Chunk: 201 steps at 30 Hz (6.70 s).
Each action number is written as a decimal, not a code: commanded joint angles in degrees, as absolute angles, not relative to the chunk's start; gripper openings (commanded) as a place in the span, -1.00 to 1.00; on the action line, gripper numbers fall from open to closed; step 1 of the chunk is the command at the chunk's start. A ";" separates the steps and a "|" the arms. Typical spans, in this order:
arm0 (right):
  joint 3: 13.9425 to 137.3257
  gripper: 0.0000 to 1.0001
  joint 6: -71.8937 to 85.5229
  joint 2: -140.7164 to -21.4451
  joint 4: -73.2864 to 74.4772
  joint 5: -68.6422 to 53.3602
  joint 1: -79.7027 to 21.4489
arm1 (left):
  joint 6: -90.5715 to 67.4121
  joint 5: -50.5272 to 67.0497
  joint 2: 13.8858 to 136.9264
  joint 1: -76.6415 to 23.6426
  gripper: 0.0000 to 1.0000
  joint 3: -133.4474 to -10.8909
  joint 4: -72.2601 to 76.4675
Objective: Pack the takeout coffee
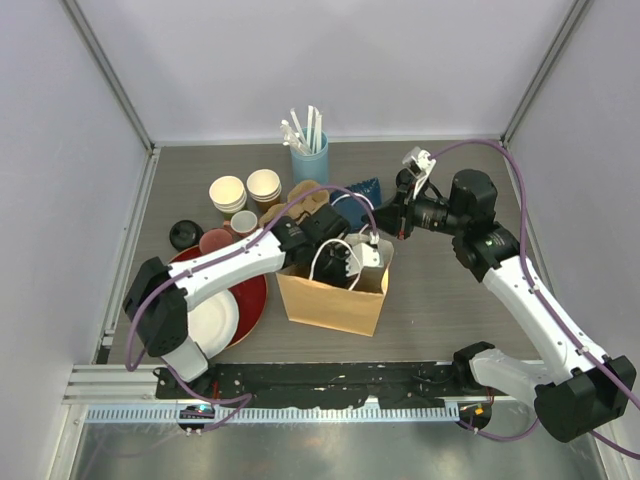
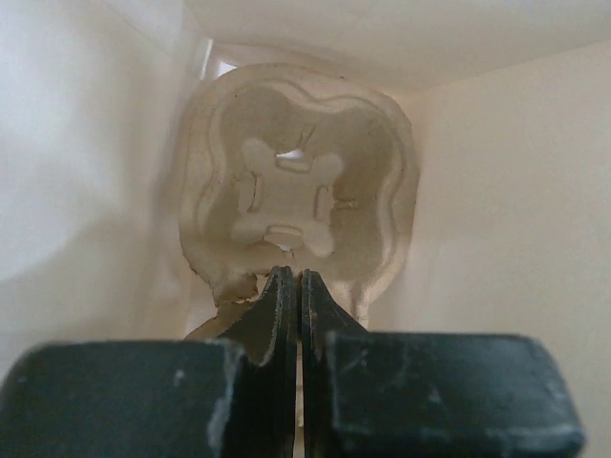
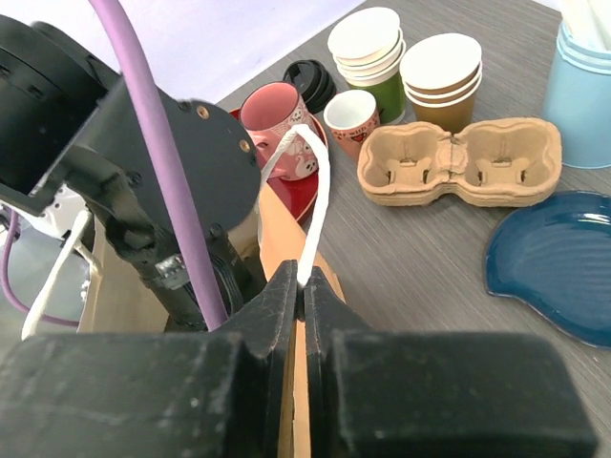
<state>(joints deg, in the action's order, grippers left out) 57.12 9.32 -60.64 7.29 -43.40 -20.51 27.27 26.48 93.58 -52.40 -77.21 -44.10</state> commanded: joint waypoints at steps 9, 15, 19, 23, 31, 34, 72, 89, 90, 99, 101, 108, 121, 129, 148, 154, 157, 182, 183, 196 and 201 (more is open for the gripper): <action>60.56 -0.90 6.59 -59.85 8.52 -45.88 -20.83 | 32.43 31.46 93.78 -53.61 -1.00 -72.51 -41.84; 60.64 -0.89 5.80 -59.33 9.58 -45.70 -20.83 | 33.74 28.40 94.66 -53.70 -1.00 -69.00 -37.18; 60.56 -0.89 5.54 -59.15 10.19 -45.70 -20.74 | 34.63 25.84 95.80 -53.79 -1.00 -67.94 -36.04; 60.64 -0.89 5.54 -58.89 10.11 -45.70 -20.83 | 35.33 25.05 96.68 -53.88 -1.00 -67.15 -35.25; 60.82 -0.88 5.10 -58.89 10.99 -46.32 -20.83 | 32.44 27.42 93.79 -53.96 -0.88 -69.16 -36.12; 60.73 -0.87 4.92 -58.80 10.90 -46.93 -20.83 | 30.59 29.44 92.20 -53.88 -0.54 -71.97 -38.40; 60.03 -0.87 2.20 -59.77 12.22 -45.97 -20.92 | 20.57 24.61 89.56 -53.88 0.15 -107.57 -62.40; 60.82 -0.87 1.14 -59.33 14.06 -45.88 -20.83 | 16.97 16.17 86.23 -46.96 0.41 -118.22 -66.98; 60.82 -0.87 0.97 -59.33 14.24 -45.88 -20.83 | 16.09 17.39 85.70 -45.54 0.43 -118.04 -66.80; 61.96 -0.86 0.62 -59.94 15.20 -46.23 -20.74 | 15.21 20.57 81.39 -33.14 0.60 -112.60 -65.30; 61.96 -0.80 0.70 -59.77 15.21 -46.14 -20.74 | 15.12 20.74 80.86 -30.33 0.61 -110.31 -64.25; 63.72 0.39 2.72 -59.41 14.59 -43.33 -20.74 | 15.12 20.04 79.45 -24.96 0.65 -105.91 -61.79; 81.46 0.69 4.22 -58.45 25.39 -13.30 -20.31 | 15.73 21.53 80.86 -21.89 0.65 -106.17 -63.37; 84.81 0.61 -1.83 -64.84 29.36 3.43 -3.88 | 16.08 23.29 81.91 -21.18 0.65 -105.82 -63.90; 99.14 0.10 -10.97 -107.31 29.27 -39.97 29.97 | 17.84 25.14 84.90 -21.09 0.63 -106.17 -66.36; 98.96 0.12 -14.76 -110.47 24.61 -45.25 29.88 | 18.11 24.17 85.43 -21.09 0.62 -105.82 -66.36; 102.28 0.08 -18.36 -113.89 27.32 -45.79 29.62 | 18.28 23.82 85.60 -20.92 0.62 -106.00 -66.45; 109.69 -0.06 -26.72 -122.96 39.11 -43.68 27.33 | 19.25 24.43 85.43 -20.65 0.62 -106.35 -67.24; 109.69 -0.07 -26.89 -122.87 39.02 -43.77 27.33 | 19.25 24.43 85.34 -20.65 0.62 -106.26 -67.32; 108.89 -0.16 -29.09 -124.01 39.02 -43.51 26.46 | 19.95 24.35 84.73 -20.57 0.62 -106.08 -67.50; 108.81 -0.34 -30.67 -124.28 39.46 -44.03 26.28 | 20.13 24.17 84.29 -20.57 0.62 -106.00 -67.59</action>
